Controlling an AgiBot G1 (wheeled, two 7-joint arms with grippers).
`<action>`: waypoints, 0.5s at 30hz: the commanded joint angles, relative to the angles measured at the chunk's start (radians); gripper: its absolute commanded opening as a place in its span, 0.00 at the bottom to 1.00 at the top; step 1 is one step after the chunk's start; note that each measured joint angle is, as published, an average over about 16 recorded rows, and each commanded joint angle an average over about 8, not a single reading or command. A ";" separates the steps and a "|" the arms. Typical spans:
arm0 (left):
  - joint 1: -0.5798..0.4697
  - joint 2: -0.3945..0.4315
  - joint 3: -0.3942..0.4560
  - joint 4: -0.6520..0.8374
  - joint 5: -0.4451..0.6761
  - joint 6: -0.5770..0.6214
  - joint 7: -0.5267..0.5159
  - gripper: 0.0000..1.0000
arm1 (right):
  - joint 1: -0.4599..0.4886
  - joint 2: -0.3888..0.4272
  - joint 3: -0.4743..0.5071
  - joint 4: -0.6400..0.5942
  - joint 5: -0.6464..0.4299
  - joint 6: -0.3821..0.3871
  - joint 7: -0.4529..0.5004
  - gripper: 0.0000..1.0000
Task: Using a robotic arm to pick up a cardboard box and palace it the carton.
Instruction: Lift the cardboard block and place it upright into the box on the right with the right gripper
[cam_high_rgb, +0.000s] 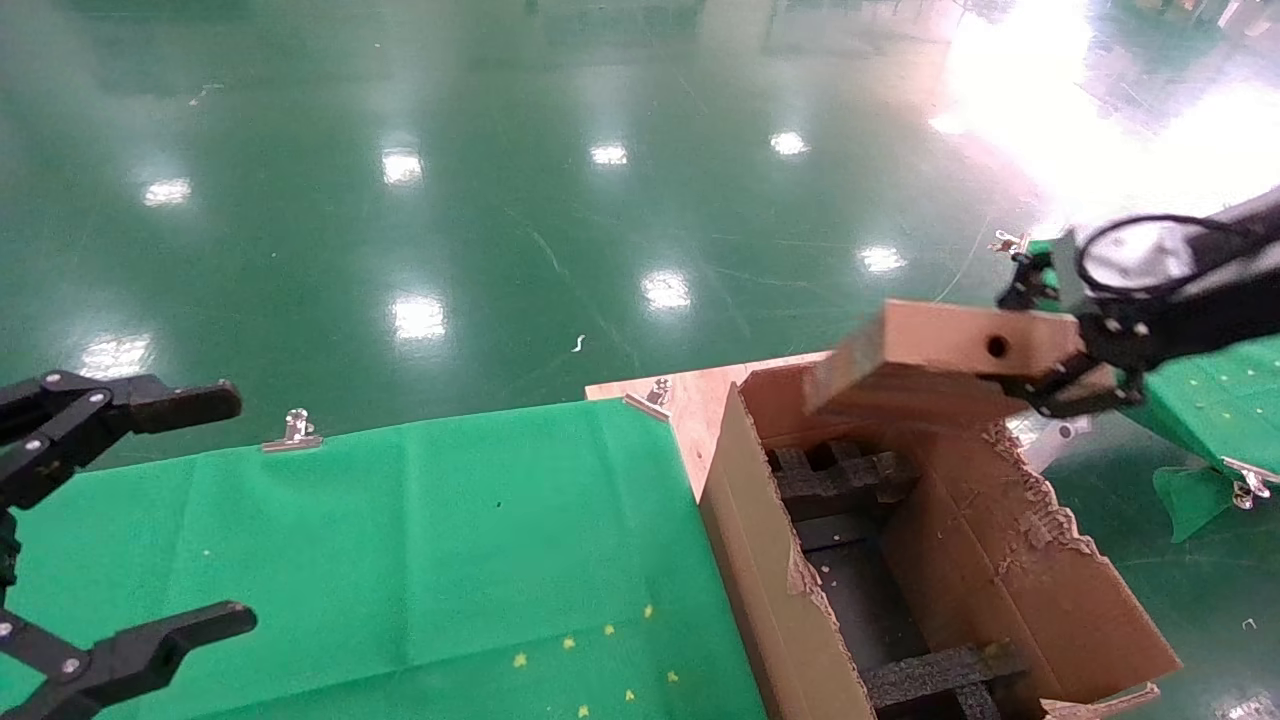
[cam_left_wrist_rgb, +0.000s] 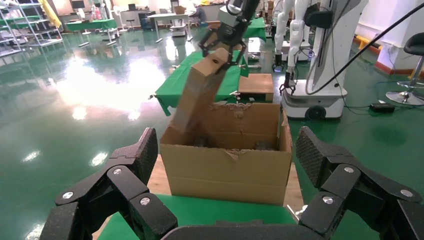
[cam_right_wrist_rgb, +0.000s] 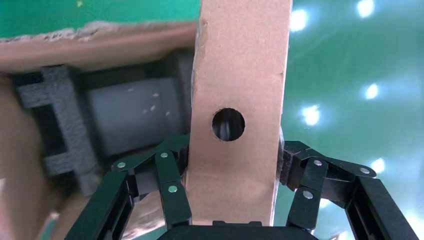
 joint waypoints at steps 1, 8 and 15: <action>0.000 0.000 0.000 0.000 0.000 0.000 0.000 1.00 | -0.003 0.027 -0.017 -0.009 0.001 0.003 0.001 0.00; 0.000 0.000 0.000 0.000 0.000 0.000 0.000 1.00 | -0.018 0.081 -0.037 -0.036 0.021 0.019 0.022 0.00; 0.000 0.000 0.000 0.000 0.000 0.000 0.000 1.00 | -0.023 0.074 -0.034 -0.035 0.026 0.021 0.026 0.00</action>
